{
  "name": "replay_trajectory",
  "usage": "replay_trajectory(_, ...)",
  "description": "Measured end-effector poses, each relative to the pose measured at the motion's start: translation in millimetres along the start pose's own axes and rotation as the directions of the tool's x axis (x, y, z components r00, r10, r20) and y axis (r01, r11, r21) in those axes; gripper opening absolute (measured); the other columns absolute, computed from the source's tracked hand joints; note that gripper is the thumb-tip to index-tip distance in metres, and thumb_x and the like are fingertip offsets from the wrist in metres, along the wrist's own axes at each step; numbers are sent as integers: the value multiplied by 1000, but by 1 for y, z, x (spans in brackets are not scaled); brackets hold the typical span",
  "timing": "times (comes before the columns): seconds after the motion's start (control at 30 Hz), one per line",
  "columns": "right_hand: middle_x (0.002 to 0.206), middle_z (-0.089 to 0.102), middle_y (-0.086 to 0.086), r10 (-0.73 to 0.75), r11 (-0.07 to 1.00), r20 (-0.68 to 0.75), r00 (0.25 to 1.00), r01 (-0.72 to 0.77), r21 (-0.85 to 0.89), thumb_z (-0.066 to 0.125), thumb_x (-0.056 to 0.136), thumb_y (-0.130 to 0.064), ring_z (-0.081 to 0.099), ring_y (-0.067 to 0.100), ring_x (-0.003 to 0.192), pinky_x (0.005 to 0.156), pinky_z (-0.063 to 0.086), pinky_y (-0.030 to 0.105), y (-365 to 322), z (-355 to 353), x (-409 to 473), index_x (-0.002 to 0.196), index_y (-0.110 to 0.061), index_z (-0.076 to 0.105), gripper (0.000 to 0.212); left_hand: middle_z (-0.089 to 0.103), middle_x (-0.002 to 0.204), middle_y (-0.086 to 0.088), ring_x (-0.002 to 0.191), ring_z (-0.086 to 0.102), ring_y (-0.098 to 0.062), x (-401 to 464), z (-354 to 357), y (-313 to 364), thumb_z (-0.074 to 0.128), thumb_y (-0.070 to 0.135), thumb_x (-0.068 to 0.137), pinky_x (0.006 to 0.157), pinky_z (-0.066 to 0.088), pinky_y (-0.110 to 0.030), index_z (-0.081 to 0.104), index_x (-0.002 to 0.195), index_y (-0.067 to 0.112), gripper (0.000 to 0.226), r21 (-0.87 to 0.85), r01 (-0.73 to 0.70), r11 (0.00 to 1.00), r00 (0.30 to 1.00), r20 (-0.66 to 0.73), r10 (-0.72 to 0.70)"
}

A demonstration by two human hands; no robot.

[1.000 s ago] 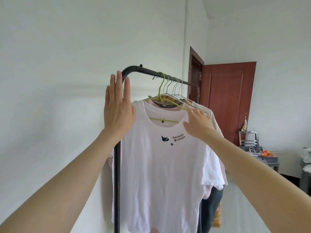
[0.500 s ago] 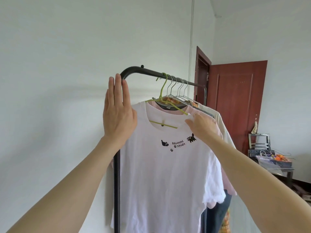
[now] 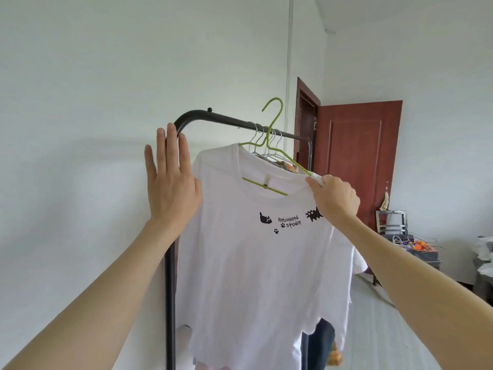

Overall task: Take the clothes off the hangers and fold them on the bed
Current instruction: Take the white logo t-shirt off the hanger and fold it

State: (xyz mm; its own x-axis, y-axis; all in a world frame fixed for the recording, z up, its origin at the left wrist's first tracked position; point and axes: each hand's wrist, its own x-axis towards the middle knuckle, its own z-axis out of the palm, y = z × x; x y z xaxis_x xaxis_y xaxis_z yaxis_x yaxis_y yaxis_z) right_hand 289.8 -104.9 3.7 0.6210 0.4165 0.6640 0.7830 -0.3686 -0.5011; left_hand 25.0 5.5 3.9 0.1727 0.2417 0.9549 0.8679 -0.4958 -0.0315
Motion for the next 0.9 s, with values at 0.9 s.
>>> replay_trajectory(0.9,84,65,17,328,684,-489,809,-560,-468,53,87,-55,58,34,87,70,33,32,193,-482,-378,55,-16,39,51,31,147,-24,137,29,-39,-218,-238,346,46,10,86,110,26,-49,40,137,-1,53,-968,28,248,727,190,660)
